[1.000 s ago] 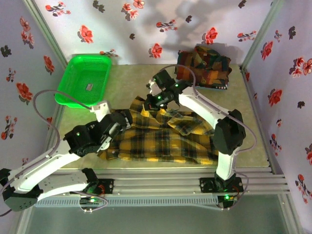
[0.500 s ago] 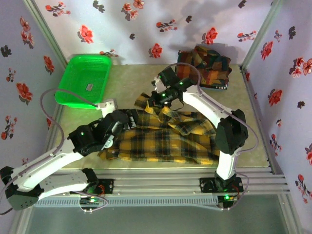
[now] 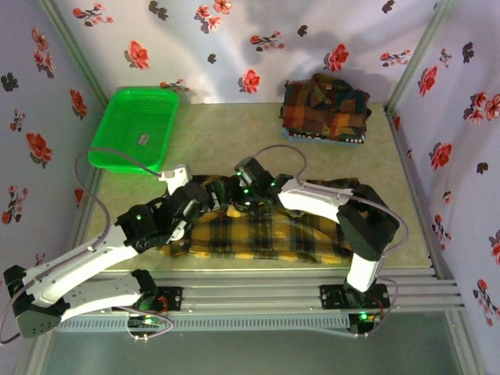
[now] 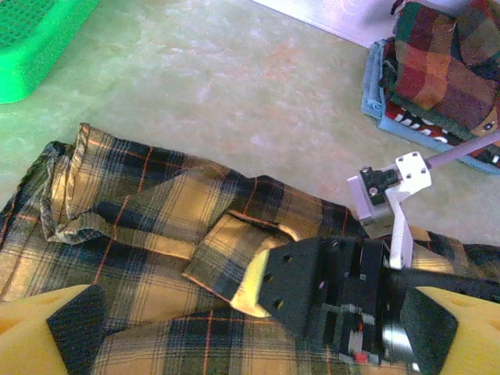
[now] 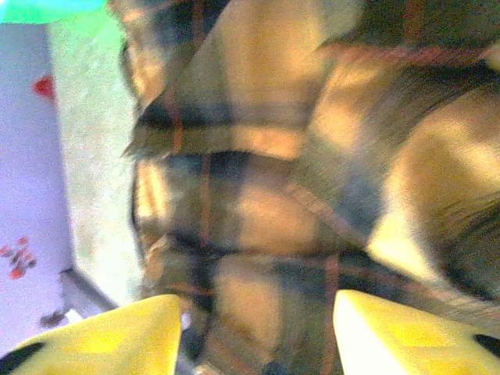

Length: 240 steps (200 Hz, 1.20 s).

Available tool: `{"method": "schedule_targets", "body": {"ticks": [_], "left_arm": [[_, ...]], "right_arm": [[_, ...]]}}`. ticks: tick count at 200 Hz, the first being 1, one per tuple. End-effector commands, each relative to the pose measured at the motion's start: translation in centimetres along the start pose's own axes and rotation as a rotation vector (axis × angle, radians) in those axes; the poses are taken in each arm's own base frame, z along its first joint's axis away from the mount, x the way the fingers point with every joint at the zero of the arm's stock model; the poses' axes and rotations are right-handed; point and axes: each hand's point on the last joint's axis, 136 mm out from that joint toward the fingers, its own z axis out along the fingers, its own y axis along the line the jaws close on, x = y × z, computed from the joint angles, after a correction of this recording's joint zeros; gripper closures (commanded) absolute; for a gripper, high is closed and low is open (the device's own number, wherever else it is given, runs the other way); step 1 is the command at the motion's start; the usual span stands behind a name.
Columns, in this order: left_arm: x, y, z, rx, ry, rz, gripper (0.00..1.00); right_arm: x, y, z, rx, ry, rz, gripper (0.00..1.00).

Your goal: Fold and stack the long sleeve shirts

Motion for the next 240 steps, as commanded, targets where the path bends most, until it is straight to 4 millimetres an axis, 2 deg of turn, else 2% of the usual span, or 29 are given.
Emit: {"method": "schedule_targets", "body": {"ticks": [1,12,30,52,66,78,84,90,102,123,145,158,178,205,240], "left_arm": [[-0.1,1.0,-0.3,-0.008,-0.016,-0.038,0.0],[0.0,1.3,-0.4,-0.014,-0.013,-0.039,0.0],[0.1,1.5,-0.5,-0.016,-0.008,-0.043,0.0],[0.4,1.5,-0.3,-0.016,-0.001,-0.066,0.0],[0.6,1.5,-0.3,-0.013,0.006,-0.079,0.0],[0.9,1.5,-0.3,-0.01,0.015,-0.087,0.0],[1.0,1.4,-0.3,-0.005,0.018,-0.09,0.0],[1.1,1.4,-0.2,-0.005,0.024,-0.089,0.0],[1.4,1.5,-0.2,-0.01,0.035,-0.084,0.0],[1.9,2.1,-0.2,-0.026,0.047,-0.08,0.0],[2.1,2.4,-0.2,-0.028,0.05,-0.079,0.0],[2.3,2.7,-0.2,-0.032,0.054,-0.079,0.0],[2.4,3.1,-0.5,-0.034,0.058,-0.086,0.0],[2.2,3.7,-1.1,-0.032,0.054,-0.095,0.0],[1.8,4.2,-1.6,-0.039,0.044,-0.087,0.0]], "right_arm": [[0.1,4.0,-3.0,-0.095,0.019,-0.008,0.37],[0.0,2.7,-5.0,-0.017,0.006,-0.047,0.32],[-1.9,0.3,-8.6,0.12,-0.053,-0.13,0.22],[-5.2,-2.8,-10.3,0.229,-0.034,-0.174,0.18],[-6.9,-4.4,-9.9,0.238,0.037,-0.177,0.19],[-8.1,-5.5,-9.7,0.299,0.068,-0.269,0.2],[-8.1,-6.7,-9.7,0.362,0.094,-0.301,0.21],[-7.9,-7.0,-9.5,0.37,0.128,-0.31,0.21],[-6.9,-6.5,-9.0,0.289,0.193,-0.246,0.23],[-5.4,-4.4,-8.1,0.159,0.214,-0.161,0.22],[-6.4,-3.0,-7.7,0.148,0.183,-0.257,0.22],[-7.2,-3.3,-6.8,0.171,0.191,-0.346,0.23],[-7.5,-4.4,-4.4,0.172,0.256,-0.43,0.29],[-8.6,-4.9,-2.1,0.178,0.266,-0.532,0.29],[-8.8,-5.5,0.4,0.188,0.299,-0.594,0.3]]}}
